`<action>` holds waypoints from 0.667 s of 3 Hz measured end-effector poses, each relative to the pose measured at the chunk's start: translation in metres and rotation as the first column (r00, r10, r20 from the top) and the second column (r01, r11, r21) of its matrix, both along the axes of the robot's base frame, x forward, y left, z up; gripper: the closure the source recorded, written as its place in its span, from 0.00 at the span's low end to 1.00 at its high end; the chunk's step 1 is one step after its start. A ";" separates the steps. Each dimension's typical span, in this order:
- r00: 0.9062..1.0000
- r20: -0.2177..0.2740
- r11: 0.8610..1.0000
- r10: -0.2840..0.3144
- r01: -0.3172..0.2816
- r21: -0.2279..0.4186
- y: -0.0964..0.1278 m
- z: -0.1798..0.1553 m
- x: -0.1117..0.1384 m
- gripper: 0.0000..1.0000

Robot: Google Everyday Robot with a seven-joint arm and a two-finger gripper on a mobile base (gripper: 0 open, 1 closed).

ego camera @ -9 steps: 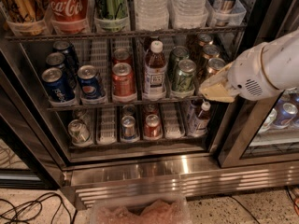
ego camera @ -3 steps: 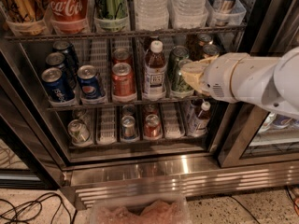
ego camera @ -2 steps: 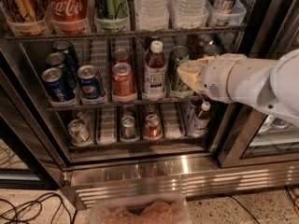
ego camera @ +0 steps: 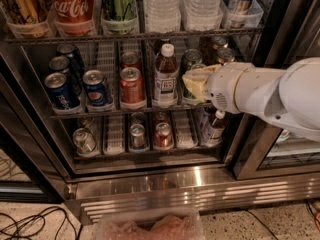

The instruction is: Pick blue plastic bottle from middle shelf of fridge

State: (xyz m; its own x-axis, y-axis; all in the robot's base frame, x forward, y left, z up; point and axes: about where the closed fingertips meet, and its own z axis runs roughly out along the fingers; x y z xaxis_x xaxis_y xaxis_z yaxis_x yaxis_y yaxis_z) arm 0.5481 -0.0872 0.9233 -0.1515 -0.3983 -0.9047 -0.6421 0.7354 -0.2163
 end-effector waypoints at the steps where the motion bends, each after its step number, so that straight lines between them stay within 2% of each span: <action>1: 1.000 -0.019 1.000 0.016 -0.016 0.017 0.007 -0.009 0.000 0.27; 2: 0.999 -0.024 0.999 0.037 -0.036 0.031 0.015 -0.013 0.005 0.22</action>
Offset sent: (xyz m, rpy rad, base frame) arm 0.0139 0.0211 -0.0246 0.0559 0.0378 0.0567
